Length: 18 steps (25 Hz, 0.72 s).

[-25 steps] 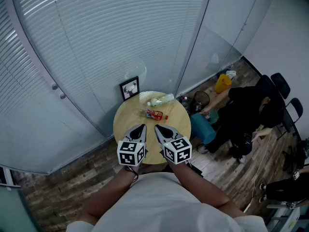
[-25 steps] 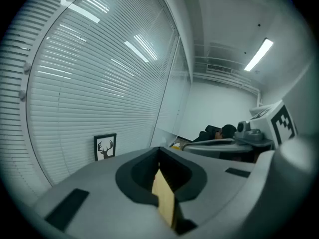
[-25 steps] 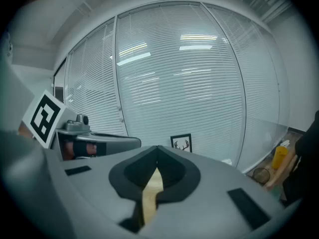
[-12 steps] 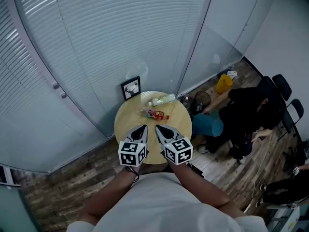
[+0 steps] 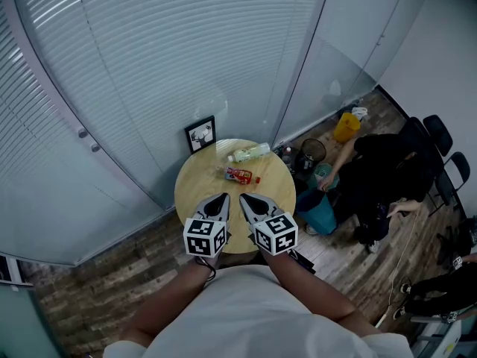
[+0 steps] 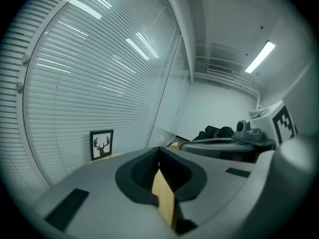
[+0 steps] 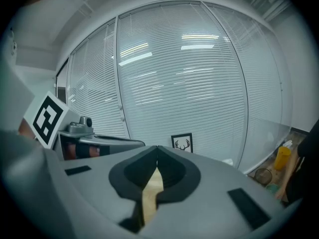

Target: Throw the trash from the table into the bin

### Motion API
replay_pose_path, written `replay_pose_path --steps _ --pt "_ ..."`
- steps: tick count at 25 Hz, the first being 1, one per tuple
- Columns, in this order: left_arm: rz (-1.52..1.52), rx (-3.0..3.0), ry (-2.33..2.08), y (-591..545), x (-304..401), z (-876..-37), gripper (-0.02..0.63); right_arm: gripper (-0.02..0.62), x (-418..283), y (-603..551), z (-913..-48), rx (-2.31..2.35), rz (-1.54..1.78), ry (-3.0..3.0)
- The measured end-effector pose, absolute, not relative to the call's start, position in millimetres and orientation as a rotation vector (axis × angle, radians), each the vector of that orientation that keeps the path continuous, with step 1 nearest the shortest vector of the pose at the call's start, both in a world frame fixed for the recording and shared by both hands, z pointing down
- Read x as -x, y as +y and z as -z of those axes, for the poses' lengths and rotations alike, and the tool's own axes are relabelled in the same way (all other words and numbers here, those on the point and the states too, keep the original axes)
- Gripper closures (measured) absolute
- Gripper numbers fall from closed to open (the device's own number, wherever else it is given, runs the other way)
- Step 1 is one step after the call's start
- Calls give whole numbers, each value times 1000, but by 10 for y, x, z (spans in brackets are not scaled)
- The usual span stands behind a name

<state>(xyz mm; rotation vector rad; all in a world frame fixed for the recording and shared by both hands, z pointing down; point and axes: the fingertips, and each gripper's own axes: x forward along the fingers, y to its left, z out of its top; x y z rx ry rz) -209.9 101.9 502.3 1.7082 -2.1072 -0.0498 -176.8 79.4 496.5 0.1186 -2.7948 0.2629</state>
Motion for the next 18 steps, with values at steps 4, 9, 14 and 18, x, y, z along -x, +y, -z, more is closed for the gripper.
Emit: replay_pose_path --steps 4,9,14,18 --pt "42 -1691 -2105 922 2110 -5088 600 589 1751 696 -5053 -108 -289 -2780" --pt "33 -1666 -2096 727 2049 -5145 600 589 1678 494 -5101 -100 -316 -2771" --pt "9 -1631 -2091 418 2022 -5271 600 589 1649 204 -5205 -64 -351 -2765" --pt "-4 -1578 -2097 146 2014 -5347 600 589 1643 -100 -5287 -11 -376 -2740"
